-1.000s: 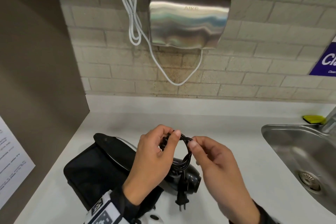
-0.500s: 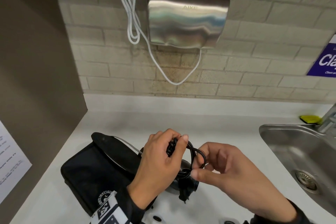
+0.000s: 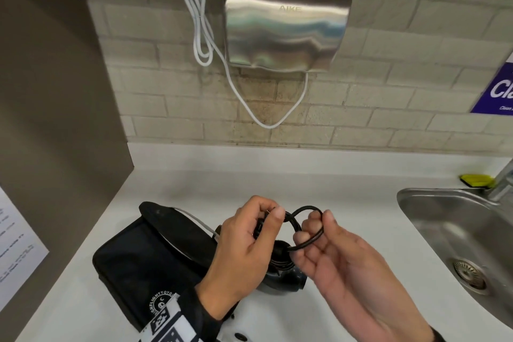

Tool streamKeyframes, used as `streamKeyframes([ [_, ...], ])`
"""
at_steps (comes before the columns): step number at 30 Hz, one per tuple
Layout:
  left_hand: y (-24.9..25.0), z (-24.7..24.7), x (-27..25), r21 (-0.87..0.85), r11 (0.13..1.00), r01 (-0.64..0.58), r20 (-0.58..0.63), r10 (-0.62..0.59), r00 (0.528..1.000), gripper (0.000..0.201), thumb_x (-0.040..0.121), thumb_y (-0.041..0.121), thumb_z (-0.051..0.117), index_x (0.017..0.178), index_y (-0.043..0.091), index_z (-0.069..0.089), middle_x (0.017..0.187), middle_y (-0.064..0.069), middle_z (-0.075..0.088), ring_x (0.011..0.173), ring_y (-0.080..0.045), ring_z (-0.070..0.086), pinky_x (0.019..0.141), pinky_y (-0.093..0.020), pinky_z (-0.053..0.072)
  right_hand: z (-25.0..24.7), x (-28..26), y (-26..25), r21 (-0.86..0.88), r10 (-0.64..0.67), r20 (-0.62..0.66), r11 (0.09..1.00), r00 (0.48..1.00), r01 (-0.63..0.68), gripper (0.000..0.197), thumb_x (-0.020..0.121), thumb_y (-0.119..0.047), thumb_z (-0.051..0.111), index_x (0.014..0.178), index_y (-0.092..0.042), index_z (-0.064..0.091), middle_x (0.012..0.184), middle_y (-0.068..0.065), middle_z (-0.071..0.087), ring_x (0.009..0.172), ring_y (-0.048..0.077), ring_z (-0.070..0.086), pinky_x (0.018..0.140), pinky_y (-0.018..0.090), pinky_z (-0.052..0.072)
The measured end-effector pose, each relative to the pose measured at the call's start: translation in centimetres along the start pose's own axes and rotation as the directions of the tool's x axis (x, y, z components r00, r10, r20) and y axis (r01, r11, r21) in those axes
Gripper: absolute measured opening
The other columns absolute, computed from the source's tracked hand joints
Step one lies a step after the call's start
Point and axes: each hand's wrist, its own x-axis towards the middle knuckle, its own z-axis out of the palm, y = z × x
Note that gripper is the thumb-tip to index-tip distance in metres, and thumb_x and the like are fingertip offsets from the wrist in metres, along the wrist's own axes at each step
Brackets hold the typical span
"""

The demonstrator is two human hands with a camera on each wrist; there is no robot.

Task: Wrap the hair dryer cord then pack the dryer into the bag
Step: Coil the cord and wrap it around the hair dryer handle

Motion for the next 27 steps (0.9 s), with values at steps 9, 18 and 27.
streamKeyframes([
  [9,-0.5,-0.7,0.9,-0.174,0.984,0.028,0.006,-0.028,1.000,0.028,0.090,0.046,0.054,0.078,0.022,0.060,0.051,0.013,0.043,0.050,-0.007,0.037,0.052,-0.018,0.034,-0.1,-0.3,0.3,0.205,0.055,0.036,0.977,0.998,-0.061,0.061,0.044,-0.021,0.100,0.095,0.002,0.077,0.062,-0.004,0.055,0.044,0.009,0.050,0.041,0.023,0.042],
  [18,-1.6,-1.9,0.8,-0.296,0.955,0.031,0.057,-0.015,0.998,0.027,0.089,0.037,0.057,0.071,0.017,0.059,0.053,0.009,0.040,0.048,-0.017,0.034,0.048,-0.023,0.028,-0.5,-1.1,-1.2,-0.731,-0.143,-0.034,0.679,0.989,0.073,0.021,0.079,-0.027,0.060,0.076,-0.013,0.075,0.051,0.004,0.056,0.045,0.014,0.041,0.047,0.017,0.035],
  [27,-1.6,-2.7,0.2,-0.004,0.997,-0.082,0.275,0.080,0.958,0.032,0.069,0.047,0.082,0.093,0.031,0.068,0.084,0.014,0.062,0.072,-0.008,0.064,0.071,-0.014,0.047,-1.1,-0.5,-1.7,-0.908,-0.390,0.194,0.275,0.900,0.315,0.019,0.092,-0.031,0.054,0.079,-0.028,0.068,0.058,-0.003,0.060,0.055,0.016,0.050,0.054,0.033,0.044],
])
